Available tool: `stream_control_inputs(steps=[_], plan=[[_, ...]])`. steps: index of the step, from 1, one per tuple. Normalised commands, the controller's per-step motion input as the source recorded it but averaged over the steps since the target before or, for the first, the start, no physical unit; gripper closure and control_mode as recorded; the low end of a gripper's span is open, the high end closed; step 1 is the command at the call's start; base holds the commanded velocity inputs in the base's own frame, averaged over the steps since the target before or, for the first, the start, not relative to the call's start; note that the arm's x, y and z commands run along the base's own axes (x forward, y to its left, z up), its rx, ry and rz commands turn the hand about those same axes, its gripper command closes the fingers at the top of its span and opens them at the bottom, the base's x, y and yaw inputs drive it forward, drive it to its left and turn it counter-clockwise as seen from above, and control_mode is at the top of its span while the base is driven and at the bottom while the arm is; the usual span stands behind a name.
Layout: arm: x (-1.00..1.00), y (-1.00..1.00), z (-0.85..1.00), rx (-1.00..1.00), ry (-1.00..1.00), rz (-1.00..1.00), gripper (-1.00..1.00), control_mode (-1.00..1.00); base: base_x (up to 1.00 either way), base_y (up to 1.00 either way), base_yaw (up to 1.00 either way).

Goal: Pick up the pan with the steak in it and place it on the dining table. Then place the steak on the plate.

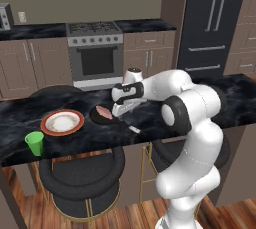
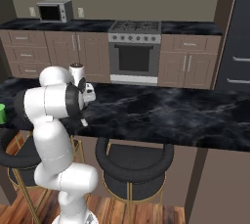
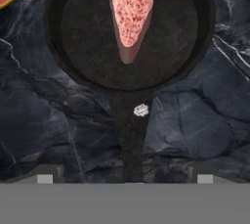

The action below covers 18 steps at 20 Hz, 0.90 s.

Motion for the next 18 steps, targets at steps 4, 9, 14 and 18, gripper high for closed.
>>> stream_control_inputs(steps=[4,9,14,18], plan=[[-0.25,0.19,0.03,0.09,-0.21,0.06,-1.00,-1.00,0.00,0.00,0.00],[-0.49,0.13,0.00,0.07,-0.28,0.04,-1.00,-1.00,0.00,0.00,0.00],[0.09,0.18,0.11,0.02,-0.21,-0.01,-1.00,-1.00,0.00,0.00,0.00],[0.49,0.26,0.14,0.01,-0.10,-0.04,-1.00,-1.00,0.00,0.00,0.00]])
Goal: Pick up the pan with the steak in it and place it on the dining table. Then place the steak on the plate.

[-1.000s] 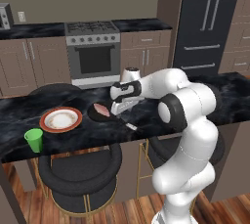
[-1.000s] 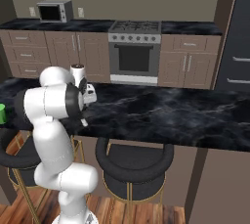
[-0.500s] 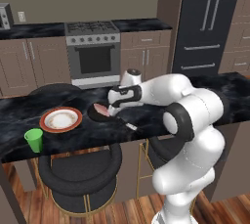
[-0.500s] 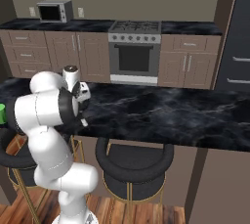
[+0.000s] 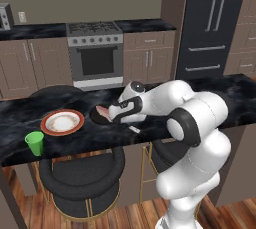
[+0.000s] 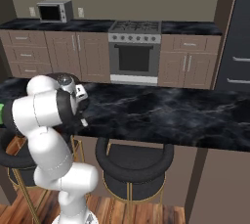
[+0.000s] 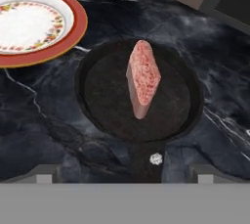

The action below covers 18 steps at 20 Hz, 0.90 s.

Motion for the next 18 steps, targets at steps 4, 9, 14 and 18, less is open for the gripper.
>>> stream_control_inputs(steps=[4,9,14,18], plan=[[0.57,0.27,0.10,0.00,-0.05,-0.05,-1.00,-1.00,0.00,0.00,0.00],[0.44,0.30,0.02,0.00,-0.01,-0.06,-1.00,-1.00,0.00,0.00,0.00],[0.10,0.18,0.00,0.00,0.00,-0.02,-1.00,-1.00,0.00,0.00,0.00],[0.13,0.04,-0.02,0.00,0.00,0.00,-1.00,-1.00,0.00,0.00,0.00]])
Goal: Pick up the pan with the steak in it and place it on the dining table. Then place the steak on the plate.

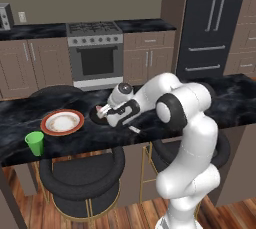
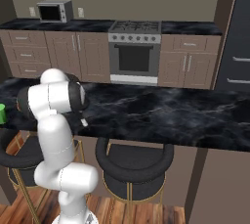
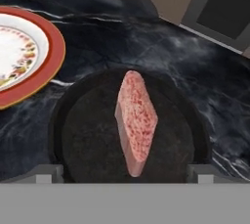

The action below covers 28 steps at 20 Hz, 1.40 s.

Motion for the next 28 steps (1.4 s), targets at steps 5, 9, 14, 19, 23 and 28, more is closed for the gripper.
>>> stream_control_inputs(steps=[5,9,14,19,23,28], plan=[[0.26,0.03,-0.07,0.00,0.02,0.00,-1.00,-1.00,0.00,0.00,0.00],[0.36,0.00,-0.06,0.00,0.05,0.00,-1.00,-1.00,0.00,0.00,0.00],[0.07,0.00,-0.02,0.00,0.02,0.00,-1.00,-1.00,0.00,0.00,0.00],[0.27,0.00,-0.03,0.00,0.05,0.00,-1.00,-1.00,0.00,0.00,0.00],[0.39,-0.16,-0.15,0.00,0.10,0.02,-1.00,-1.00,0.00,0.00,0.00],[0.21,-0.16,-0.14,0.00,0.10,0.04,-1.00,-1.00,0.00,0.00,0.00]])
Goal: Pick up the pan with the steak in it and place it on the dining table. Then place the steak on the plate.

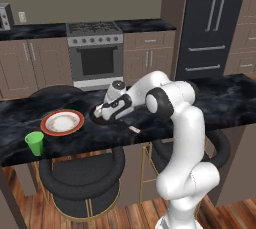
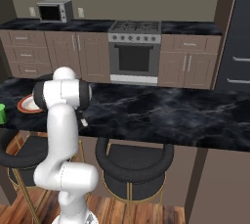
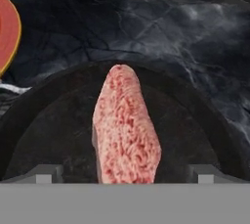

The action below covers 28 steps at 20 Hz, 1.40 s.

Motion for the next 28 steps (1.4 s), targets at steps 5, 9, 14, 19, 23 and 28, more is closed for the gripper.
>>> stream_control_inputs(steps=[5,9,14,19,23,28], plan=[[0.02,0.00,-0.01,0.00,0.00,0.00,-1.00,-1.00,0.00,0.00,0.00],[0.15,0.01,-0.10,-0.01,0.02,0.00,-1.00,-1.00,0.00,0.00,0.00],[0.05,0.07,-0.21,-0.01,0.03,0.00,-1.00,-1.00,0.00,0.00,0.00],[0.00,0.29,-0.19,-0.04,0.00,-0.01,-1.00,-1.00,0.00,0.00,0.00],[0.00,0.16,-0.08,-0.02,0.00,-0.01,-1.00,-1.00,0.00,0.00,0.00],[0.00,0.00,-0.16,-0.01,0.02,0.00,-1.00,-1.00,0.00,0.00,0.00]])
